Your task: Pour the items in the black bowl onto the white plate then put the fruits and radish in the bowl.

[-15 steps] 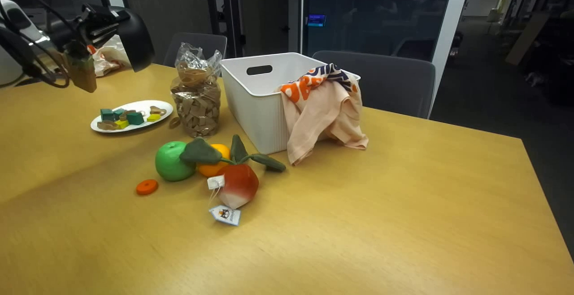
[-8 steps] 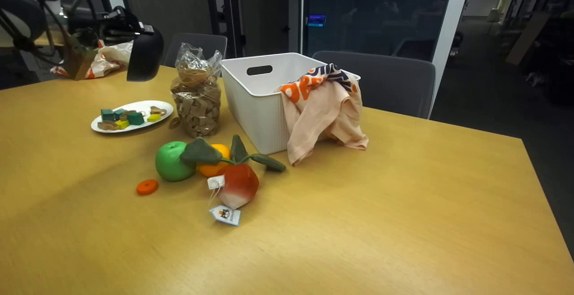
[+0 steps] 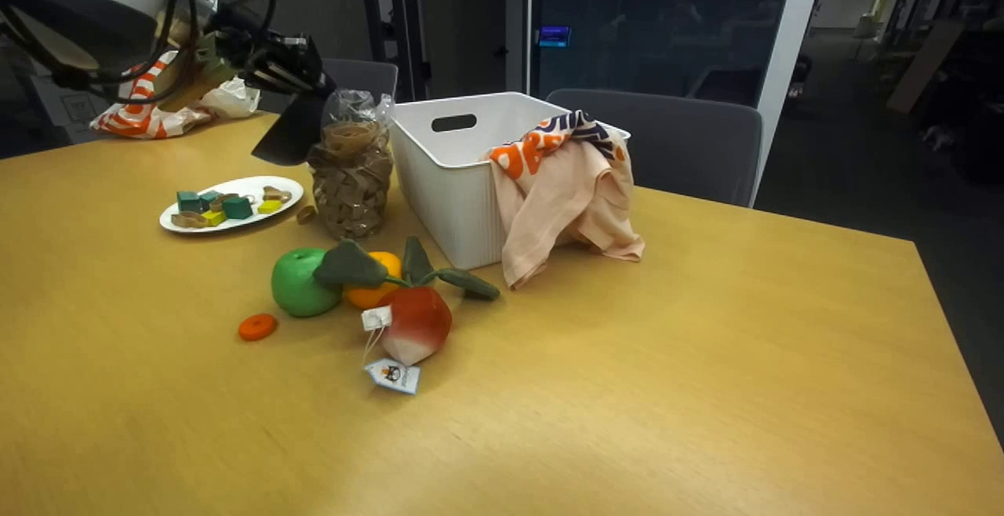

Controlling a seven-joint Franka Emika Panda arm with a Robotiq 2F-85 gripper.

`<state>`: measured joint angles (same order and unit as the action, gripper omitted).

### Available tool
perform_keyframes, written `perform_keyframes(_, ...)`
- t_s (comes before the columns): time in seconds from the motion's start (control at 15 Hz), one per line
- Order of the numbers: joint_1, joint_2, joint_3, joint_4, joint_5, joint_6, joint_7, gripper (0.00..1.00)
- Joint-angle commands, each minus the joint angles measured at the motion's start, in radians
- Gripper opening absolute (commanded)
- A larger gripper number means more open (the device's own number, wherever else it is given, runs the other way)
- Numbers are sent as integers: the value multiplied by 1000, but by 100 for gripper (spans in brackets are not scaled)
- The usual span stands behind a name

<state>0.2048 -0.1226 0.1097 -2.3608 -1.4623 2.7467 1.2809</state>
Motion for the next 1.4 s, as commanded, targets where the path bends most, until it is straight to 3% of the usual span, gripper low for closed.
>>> perform_keyframes(0.0, -36, 1, -38, -52, 269, 175, -277, 11)
perform_keyframes(0.13, -43, 28, -44, -91, 443, 251, -437, 11)
perform_keyframes(0.33, 63, 77, -133, -167, 705, 291, -676, 12)
perform_keyframes(0.47, 116, 93, -141, -212, 874, 239, -805, 12)
perform_keyframes(0.53, 138, 92, -135, -234, 962, 205, -867, 12)
perform_keyframes(0.6, 65, 92, -33, -248, 1047, 170, -923, 11)
perform_keyframes(0.73, 75, 86, 7, -243, 1212, 56, -1035, 11)
perform_keyframes(0.8, 149, 65, -49, -212, 1305, -34, -1095, 9)
perform_keyframes(0.87, 153, 42, -64, -193, 1394, -113, -1177, 8)
perform_keyframes(0.93, 81, 18, -5, -184, 1479, -186, -1254, 7)
perform_keyframes(1.33, -7, 39, -19, -33, 1497, -693, -1370, 8)
